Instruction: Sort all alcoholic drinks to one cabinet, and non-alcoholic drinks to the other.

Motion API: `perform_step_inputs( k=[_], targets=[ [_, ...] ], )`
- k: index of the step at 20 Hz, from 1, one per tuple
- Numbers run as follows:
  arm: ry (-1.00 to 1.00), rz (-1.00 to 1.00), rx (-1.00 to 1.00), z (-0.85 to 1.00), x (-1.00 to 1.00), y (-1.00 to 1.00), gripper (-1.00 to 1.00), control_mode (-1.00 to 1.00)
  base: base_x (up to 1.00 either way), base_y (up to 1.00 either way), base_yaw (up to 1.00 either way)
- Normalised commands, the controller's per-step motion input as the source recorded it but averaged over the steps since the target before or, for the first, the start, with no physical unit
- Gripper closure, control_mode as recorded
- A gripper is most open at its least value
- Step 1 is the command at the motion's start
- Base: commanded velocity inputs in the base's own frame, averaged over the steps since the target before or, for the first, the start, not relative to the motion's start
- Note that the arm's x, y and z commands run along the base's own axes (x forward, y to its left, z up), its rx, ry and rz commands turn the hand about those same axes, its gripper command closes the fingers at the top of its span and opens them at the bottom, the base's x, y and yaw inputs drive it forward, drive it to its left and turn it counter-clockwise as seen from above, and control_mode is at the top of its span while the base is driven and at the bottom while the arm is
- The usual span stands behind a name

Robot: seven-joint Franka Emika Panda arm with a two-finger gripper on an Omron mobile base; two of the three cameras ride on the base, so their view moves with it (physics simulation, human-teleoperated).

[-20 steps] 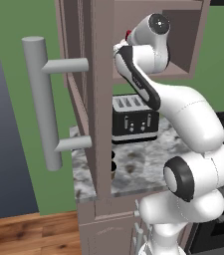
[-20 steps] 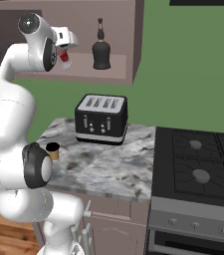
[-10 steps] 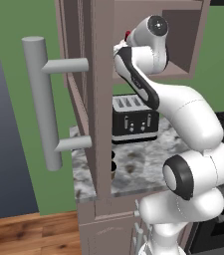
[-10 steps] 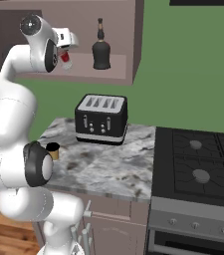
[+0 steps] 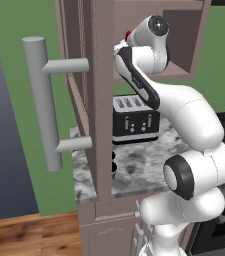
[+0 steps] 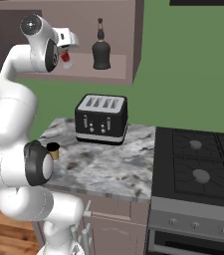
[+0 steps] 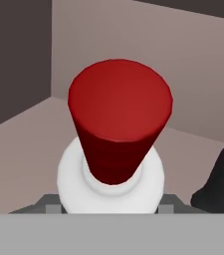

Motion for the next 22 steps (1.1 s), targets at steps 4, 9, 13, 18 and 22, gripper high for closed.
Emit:
perform_step_inputs(
  k=[4,9,13,18,22],
  targets=[
    [0.00,0.00,0.00,-0.13,0.10,0.05,1.00,-1.00,0.00,0.00,0.00],
    [-0.01,0.00,0.00,-0.11,0.09,0.06,-1.00,-1.00,0.00,0.00,0.00],
    [-0.01,0.00,0.00,-0.10,0.09,0.00,-1.00,-1.00,0.00,0.00,0.00],
    [0.00,0.00,0.00,-0.07,0.12,0.00,-1.00,-1.00,0.00,0.00,0.00],
    [-0.01,0.00,0.00,-0.03,0.13,0.00,-1.00,-1.00,0.00,0.00,0.00]
  ],
)
